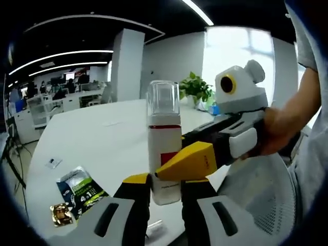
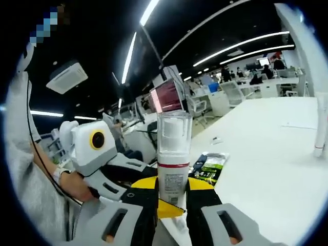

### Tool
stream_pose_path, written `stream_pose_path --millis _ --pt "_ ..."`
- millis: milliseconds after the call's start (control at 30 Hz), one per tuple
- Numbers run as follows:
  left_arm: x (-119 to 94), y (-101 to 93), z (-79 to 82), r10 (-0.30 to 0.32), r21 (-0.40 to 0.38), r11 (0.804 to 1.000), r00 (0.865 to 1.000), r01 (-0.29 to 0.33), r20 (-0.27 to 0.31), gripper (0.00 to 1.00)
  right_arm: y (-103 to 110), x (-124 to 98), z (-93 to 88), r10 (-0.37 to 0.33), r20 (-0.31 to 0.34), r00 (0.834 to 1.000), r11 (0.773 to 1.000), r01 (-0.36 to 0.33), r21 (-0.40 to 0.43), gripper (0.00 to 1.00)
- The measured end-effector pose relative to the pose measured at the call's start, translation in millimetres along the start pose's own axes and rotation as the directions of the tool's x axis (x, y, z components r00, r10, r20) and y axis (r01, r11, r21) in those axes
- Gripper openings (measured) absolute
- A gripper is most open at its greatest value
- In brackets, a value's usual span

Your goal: Arrange the skincare products in the storage area until every visible bottle or jar stands upright without overlapping.

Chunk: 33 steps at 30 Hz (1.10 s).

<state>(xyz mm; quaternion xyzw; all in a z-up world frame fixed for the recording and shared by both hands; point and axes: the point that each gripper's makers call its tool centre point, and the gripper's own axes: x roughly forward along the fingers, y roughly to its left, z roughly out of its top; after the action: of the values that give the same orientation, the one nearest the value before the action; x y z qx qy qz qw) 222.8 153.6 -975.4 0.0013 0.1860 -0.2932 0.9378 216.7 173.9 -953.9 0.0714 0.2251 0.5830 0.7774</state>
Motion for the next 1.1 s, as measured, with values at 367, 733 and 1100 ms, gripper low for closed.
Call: stream_pose_path --millis 367,733,1100 --pt "0 -0.1 -8.8 0.005 0.016 1.000 0.999 -0.004 -0.047 0.18 -3 -5 10.6 -0.009 0.015 1.000 0.998 0.008 0.059 0.14" --pt "5 -6.0 -8.1 -0.005 0.064 0.998 0.999 0.008 -0.041 0.19 -4 -9 7.8 0.022 -0.042 0.999 1.000 -0.022 -0.004 0.12" --pt "8 -41.3 -7.1 -0.187 0.044 0.981 0.981 0.189 -0.041 0.26 25 -32 -2.1 0.276 -0.170 0.946 0.943 -0.300 -0.141 0.12"
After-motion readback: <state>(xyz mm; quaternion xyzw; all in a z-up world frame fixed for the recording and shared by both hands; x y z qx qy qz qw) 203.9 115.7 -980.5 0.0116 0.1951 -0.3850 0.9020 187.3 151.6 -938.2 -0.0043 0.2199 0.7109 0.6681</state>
